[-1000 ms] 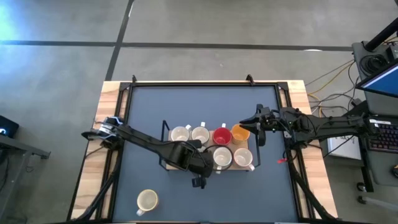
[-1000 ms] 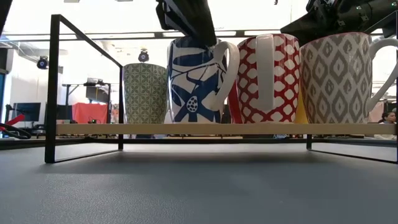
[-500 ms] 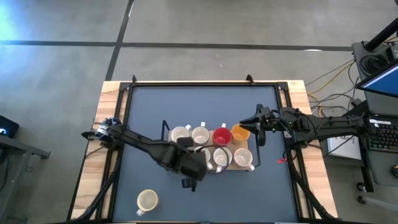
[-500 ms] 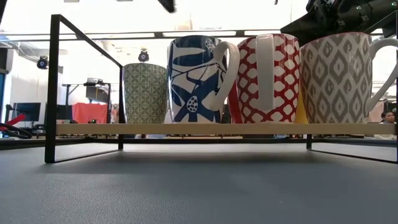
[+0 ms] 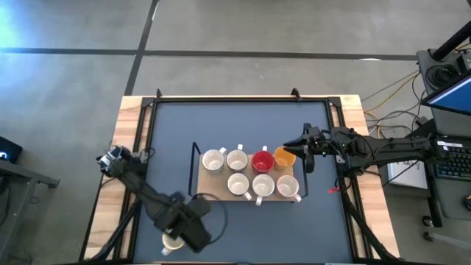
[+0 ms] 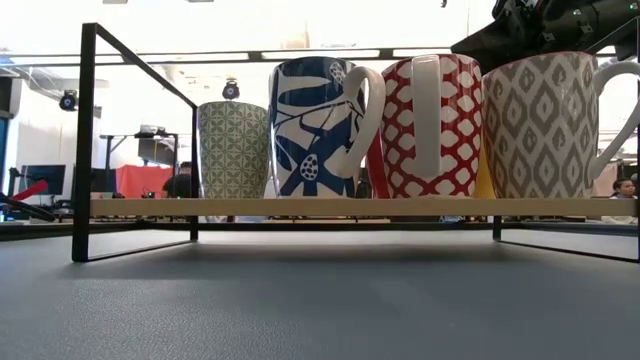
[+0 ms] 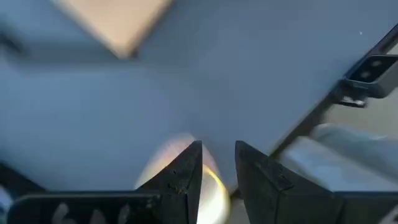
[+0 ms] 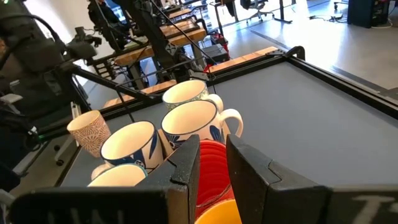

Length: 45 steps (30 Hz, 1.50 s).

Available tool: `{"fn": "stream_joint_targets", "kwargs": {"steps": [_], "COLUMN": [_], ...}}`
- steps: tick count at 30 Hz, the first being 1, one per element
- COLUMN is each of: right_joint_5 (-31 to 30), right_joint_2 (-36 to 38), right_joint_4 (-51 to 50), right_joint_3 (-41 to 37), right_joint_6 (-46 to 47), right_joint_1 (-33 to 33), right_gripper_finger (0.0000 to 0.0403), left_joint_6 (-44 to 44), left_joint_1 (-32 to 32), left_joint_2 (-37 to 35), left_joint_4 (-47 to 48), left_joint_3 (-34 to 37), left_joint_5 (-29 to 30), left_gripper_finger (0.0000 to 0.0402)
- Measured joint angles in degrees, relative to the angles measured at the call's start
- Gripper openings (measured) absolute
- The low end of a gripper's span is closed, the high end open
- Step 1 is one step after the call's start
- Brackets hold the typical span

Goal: Place coffee mugs
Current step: Put the orange on the shelf aligned with the other green cup

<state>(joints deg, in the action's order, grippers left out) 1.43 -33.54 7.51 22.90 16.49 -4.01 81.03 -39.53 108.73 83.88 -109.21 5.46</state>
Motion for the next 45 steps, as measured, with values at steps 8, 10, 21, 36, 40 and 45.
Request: {"fn": "stream_joint_targets", "kwargs": {"steps": [8,10,21,36,40,45], "right_joint_5": [-0.02,-0.02,-0.02,-0.02,-0.02,-0.02], "right_joint_2": [0.0,0.0,0.02,0.02,0.01,0.01], "right_joint_4": [0.02,0.02,0.0,0.0,0.0,0.0], "right_joint_3": [0.0,0.0,0.0,0.0,0.0,0.0], "right_joint_6": [0.0,0.0,0.0,0.0,0.0,0.0], "right_joint_1": [-0.02,-0.02,0.0,-0.02,0.0,-0.02], "right_gripper_finger": [0.0068,0.0068,0.0068,0.0068,0.0068,0.0068], "left_joint_6": [24.65,26.15,26.44,20.17,18.2,17.86], "left_joint_1": [-4.88,-5.49,-6.45,-6.43,-6.09,-5.29], "left_joint_2": [1.92,2.64,6.54,6.59,6.45,6.08], "left_joint_4": [-3.73,-3.71,-4.41,-7.86,-7.98,-8.69], "left_joint_3": [0.9,1.02,5.27,10.26,10.0,8.68], "left_joint_5": [-3.5,-4.04,-6.1,-6.21,-6.5,-6.41], "left_gripper_finger": [0.0094,0.0108,0.0146,0.0011,0.001,0.0006]}}
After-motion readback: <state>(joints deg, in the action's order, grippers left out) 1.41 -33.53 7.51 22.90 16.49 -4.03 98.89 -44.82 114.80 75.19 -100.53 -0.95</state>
